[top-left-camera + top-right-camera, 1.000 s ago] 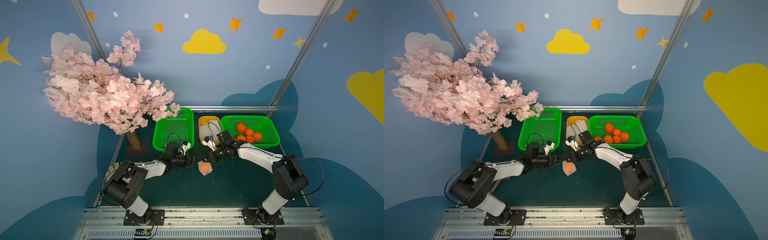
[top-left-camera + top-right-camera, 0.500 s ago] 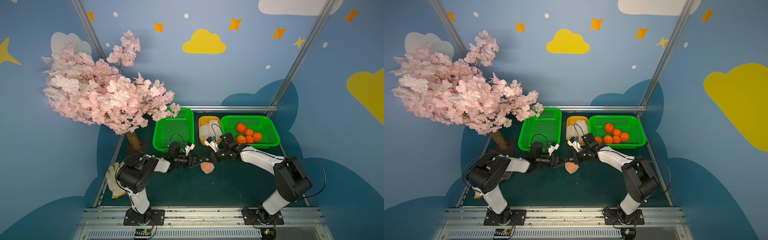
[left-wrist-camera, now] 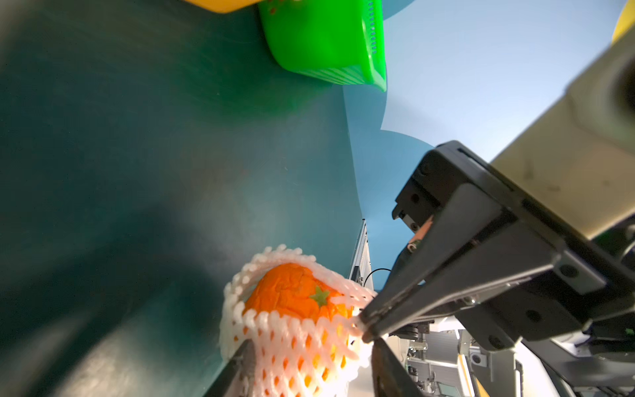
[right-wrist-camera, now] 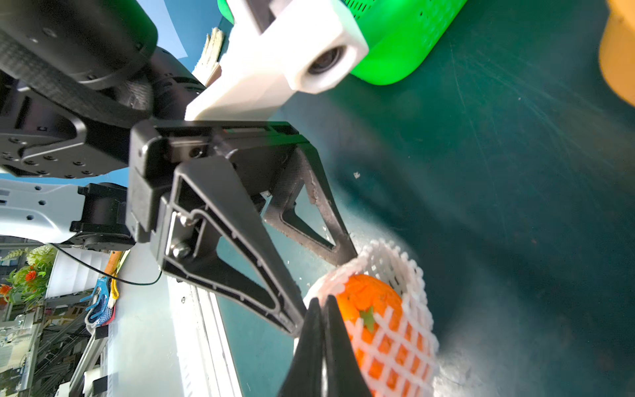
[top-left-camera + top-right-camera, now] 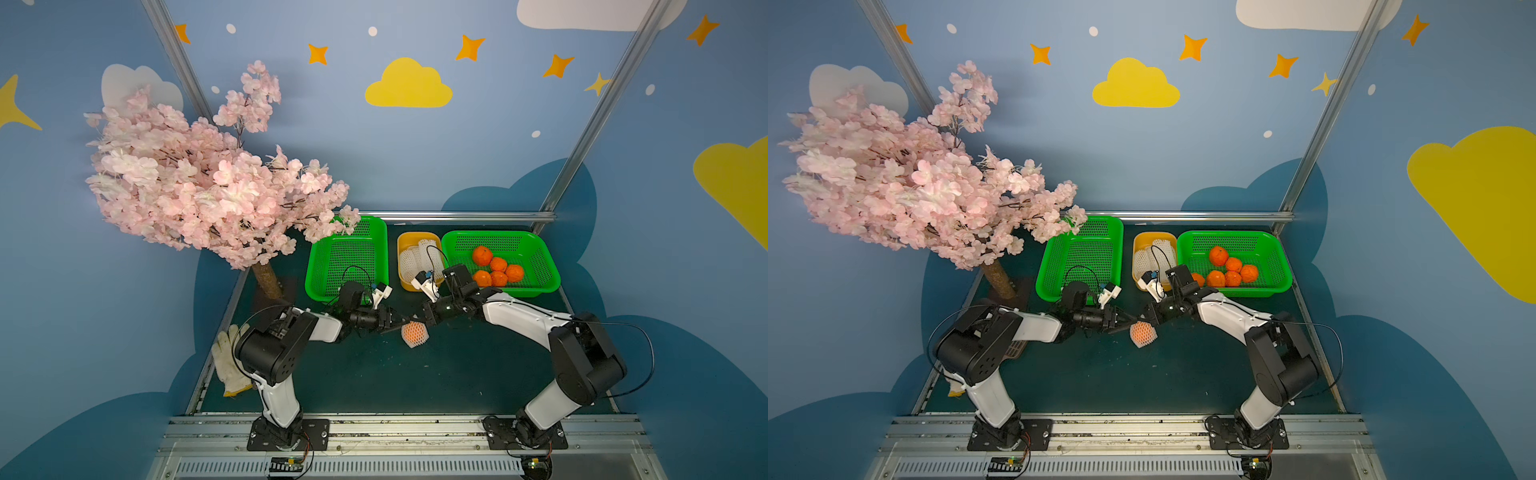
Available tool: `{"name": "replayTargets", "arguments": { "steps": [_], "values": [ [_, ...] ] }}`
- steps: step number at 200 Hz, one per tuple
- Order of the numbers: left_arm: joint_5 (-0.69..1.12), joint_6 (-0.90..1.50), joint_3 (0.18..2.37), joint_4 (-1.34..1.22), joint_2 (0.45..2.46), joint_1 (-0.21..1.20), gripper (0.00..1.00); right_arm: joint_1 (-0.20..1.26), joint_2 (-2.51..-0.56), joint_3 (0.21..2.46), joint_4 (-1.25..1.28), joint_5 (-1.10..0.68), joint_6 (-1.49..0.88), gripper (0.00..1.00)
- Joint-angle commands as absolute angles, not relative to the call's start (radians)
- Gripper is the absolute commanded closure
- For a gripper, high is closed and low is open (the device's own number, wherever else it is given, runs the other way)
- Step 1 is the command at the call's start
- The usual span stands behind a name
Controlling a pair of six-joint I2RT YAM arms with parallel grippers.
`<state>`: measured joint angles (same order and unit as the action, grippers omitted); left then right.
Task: Remove foam nets from oranges
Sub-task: Remove the foam net from the orange.
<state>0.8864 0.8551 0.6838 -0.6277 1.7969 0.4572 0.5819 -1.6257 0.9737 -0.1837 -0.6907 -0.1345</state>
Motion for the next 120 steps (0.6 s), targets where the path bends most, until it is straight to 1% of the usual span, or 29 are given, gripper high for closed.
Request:
{"name": "replayTargets", "arguments": {
  "steps": [1, 10, 34, 65, 82, 120],
  "values": [
    [0.796, 0.882, 0.699, -0.544, 1.803, 0.441, 0.38, 0.588, -1.602, 0.986, -0.148, -0.775, -0.136, 1.0],
    [0.78, 0.876, 0.716, -0.497, 1.793, 0.439, 0.37, 0.588, -1.601, 0.987, -0.145, -0.777, -0.135, 1.0],
    [0.769, 0.914, 0.743, -0.466, 1.785, 0.436, 0.34, 0.588, -1.6, 0.991, -0.149, -0.775, -0.133, 1.0],
    [0.748, 0.992, 0.7, -0.545, 1.737, 0.418, 0.32, 0.587, -1.594, 0.992, -0.146, -0.773, -0.139, 1.0],
    [0.767, 0.939, 0.693, -0.527, 1.707, 0.412, 0.32, 0.586, -1.593, 0.991, -0.135, -0.777, -0.143, 1.0],
    [0.84, 0.827, 0.613, -0.602, 1.64, 0.354, 0.26, 0.583, -1.618, 0.996, -0.116, -0.802, -0.152, 1.0]
  ]
}}
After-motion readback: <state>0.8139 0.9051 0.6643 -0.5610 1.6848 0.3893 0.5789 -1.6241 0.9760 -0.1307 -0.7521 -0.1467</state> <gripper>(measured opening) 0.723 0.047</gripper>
